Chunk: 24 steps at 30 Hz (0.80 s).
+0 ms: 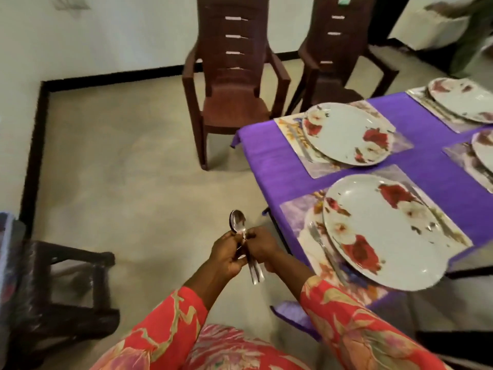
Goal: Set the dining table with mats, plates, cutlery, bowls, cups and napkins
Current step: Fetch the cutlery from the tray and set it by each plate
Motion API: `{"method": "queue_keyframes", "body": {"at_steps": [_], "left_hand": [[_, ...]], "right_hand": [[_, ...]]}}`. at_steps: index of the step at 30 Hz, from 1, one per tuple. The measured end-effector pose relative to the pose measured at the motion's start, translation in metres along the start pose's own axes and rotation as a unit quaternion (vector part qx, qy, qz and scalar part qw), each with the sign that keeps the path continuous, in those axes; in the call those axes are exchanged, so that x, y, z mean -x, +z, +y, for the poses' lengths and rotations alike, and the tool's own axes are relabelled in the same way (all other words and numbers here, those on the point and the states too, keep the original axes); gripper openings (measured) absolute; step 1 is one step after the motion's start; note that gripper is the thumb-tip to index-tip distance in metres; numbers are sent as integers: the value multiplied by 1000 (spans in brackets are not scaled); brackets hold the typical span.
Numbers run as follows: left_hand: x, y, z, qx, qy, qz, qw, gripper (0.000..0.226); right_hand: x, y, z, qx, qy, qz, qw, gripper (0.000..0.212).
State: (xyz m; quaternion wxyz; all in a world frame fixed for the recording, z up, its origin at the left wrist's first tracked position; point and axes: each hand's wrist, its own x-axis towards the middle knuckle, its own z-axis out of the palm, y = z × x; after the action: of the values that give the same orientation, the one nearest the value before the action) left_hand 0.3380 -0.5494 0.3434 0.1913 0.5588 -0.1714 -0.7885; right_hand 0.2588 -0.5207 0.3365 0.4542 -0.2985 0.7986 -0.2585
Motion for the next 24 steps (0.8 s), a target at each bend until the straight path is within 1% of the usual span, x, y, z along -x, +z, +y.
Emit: {"method": "queue_keyframes", "body": {"at_steps": [4,8,11,13,15,18,21,24], "left_hand": [[10,52,-44,8,11,-11,1000,25],[29,99,-81,-4,23,-27,999,26],[47,131,-110,-19,19,-40,999,24],[56,148,-125,-38,13,-45,998,22],[66,162,-141,-55,6,-53,997,22],[77,178,-161,-70,-1,-72,995,24],[81,192,-176,-80,-5,-80,994,24],[77,204,-185,-88,-14,-92,992,18]], "right_hand": [[27,-55,37,11,-22,49,998,13],[50,-101,73,-36,-31,99,994,12],[73,-134,100,-68,-26,125,989,5],[88,-153,115,-104,-14,139,985,12],[100,-168,132,-99,-2,153,983,5],[111,-184,151,-111,14,176,978,2],[118,-194,168,-169,43,180,968,17],[122,-206,181,-216,49,181,958,12]]}}
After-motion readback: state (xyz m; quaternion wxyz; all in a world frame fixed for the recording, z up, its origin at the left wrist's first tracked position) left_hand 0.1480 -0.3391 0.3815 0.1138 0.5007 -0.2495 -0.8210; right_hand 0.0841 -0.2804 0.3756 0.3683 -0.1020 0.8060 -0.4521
